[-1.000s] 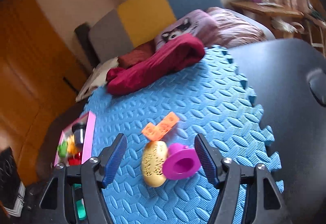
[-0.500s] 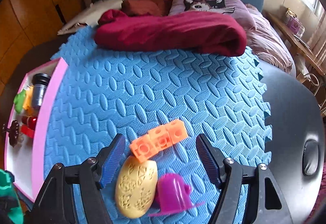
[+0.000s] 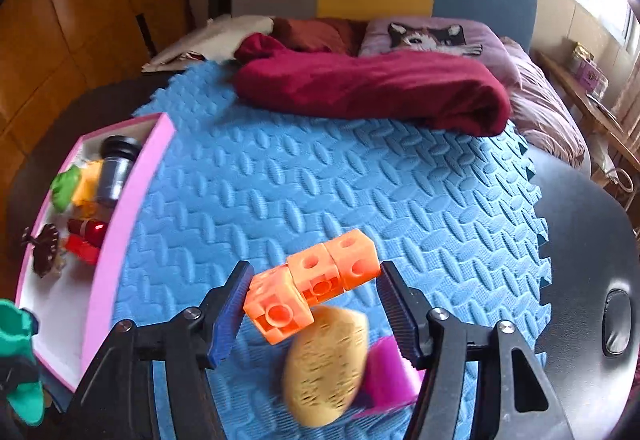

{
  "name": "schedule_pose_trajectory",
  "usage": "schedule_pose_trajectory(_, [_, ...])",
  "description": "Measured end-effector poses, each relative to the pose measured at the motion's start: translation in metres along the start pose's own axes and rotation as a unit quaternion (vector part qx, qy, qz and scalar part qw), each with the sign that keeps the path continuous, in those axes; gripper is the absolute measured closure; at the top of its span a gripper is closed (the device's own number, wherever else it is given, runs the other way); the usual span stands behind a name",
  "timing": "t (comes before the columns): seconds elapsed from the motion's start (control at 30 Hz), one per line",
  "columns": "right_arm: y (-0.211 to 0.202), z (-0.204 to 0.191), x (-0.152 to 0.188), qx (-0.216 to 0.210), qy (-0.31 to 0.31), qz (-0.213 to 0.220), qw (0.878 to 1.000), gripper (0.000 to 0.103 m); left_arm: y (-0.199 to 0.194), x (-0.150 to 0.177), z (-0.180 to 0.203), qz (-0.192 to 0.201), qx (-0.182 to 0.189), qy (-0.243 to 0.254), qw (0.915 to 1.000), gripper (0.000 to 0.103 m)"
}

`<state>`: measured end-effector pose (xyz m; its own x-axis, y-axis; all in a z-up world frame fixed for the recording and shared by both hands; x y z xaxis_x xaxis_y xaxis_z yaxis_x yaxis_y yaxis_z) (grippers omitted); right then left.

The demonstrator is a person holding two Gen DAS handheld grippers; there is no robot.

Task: Organize rigid objects
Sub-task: 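Carry the green stand toward the tray with the left gripper while the right gripper grasps the orange cube blocks, then lower the green stand into the tray and open the left gripper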

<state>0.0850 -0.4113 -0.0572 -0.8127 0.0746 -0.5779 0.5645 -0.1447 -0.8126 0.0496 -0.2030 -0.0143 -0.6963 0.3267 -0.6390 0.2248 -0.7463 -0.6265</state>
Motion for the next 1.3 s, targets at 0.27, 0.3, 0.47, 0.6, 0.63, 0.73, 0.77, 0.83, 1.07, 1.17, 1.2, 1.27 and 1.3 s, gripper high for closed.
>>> schedule_pose_trajectory(0.27, [-0.019, -0.06, 0.021, -0.055, -0.043, 0.028, 0.997, 0.039, -0.035, 0.011, -0.022, 0.022, -0.034, -0.017, 0.999, 0.073])
schedule_pose_trajectory(0.3, [-0.018, -0.066, 0.025, -0.055, -0.052, 0.028, 0.997, 0.039, -0.044, 0.013, -0.029, 0.028, -0.042, -0.024, 0.9984, 0.073])
schedule_pose_trajectory(0.47, [-0.001, -0.069, 0.038, -0.049, -0.055, 0.011, 0.997, 0.039, -0.079, 0.03, -0.063, 0.043, -0.085, -0.058, 0.9938, 0.073])
schedule_pose_trajectory(0.6, [-0.002, -0.065, 0.037, -0.047, -0.056, 0.016, 0.997, 0.039, -0.094, 0.048, -0.087, 0.041, -0.098, -0.095, 0.9899, 0.073])
schedule_pose_trajectory(0.63, [-0.002, -0.065, 0.037, -0.046, -0.057, 0.017, 0.997, 0.039, -0.093, 0.051, -0.089, 0.038, -0.1, -0.098, 0.9895, 0.073])
schedule_pose_trajectory(0.73, [-0.002, -0.067, 0.038, -0.047, -0.058, 0.017, 0.997, 0.039, -0.086, 0.054, -0.087, 0.031, -0.084, -0.102, 0.9907, 0.073])
schedule_pose_trajectory(0.77, [-0.002, -0.067, 0.038, -0.046, -0.059, 0.017, 0.997, 0.039, -0.08, 0.051, -0.083, 0.029, -0.077, -0.099, 0.9917, 0.073])
schedule_pose_trajectory(0.83, [-0.002, -0.067, 0.038, -0.046, -0.058, 0.015, 0.997, 0.039, -0.068, 0.045, -0.077, 0.024, -0.069, -0.089, 0.9933, 0.073])
schedule_pose_trajectory(1.07, [-0.001, -0.064, 0.037, -0.045, -0.052, 0.013, 0.998, 0.039, -0.009, 0.021, -0.074, -0.015, -0.014, -0.112, 0.9935, 0.073])
schedule_pose_trajectory(1.17, [0.0, -0.063, 0.036, -0.043, -0.052, 0.015, 0.998, 0.039, 0.013, 0.015, -0.08, -0.021, -0.024, -0.115, 0.9928, 0.073])
schedule_pose_trajectory(1.2, [-0.001, -0.063, 0.035, -0.044, -0.052, 0.016, 0.998, 0.039, 0.02, 0.012, -0.083, -0.021, -0.034, -0.114, 0.9927, 0.073])
schedule_pose_trajectory(1.27, [-0.001, -0.062, 0.034, -0.045, -0.05, 0.018, 0.998, 0.039, 0.032, 0.008, -0.094, -0.024, -0.063, -0.112, 0.9915, 0.073])
schedule_pose_trajectory(1.3, [-0.002, -0.061, 0.034, -0.045, -0.049, 0.02, 0.998, 0.039, 0.038, 0.007, -0.1, -0.025, -0.068, -0.114, 0.9908, 0.073])
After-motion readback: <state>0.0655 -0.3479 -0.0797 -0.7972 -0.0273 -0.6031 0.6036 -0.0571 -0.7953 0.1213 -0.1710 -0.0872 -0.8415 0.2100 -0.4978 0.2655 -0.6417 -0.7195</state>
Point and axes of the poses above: each gripper's, at about its wrist camera, not at the fingertips, and y roughly the way its jaws point, z to its right, x to its underside, the point moved 3 cm from there along y, roughly the way its jaws point, and after that the axes turned 9 degrees about x, right-handed, at the moved point
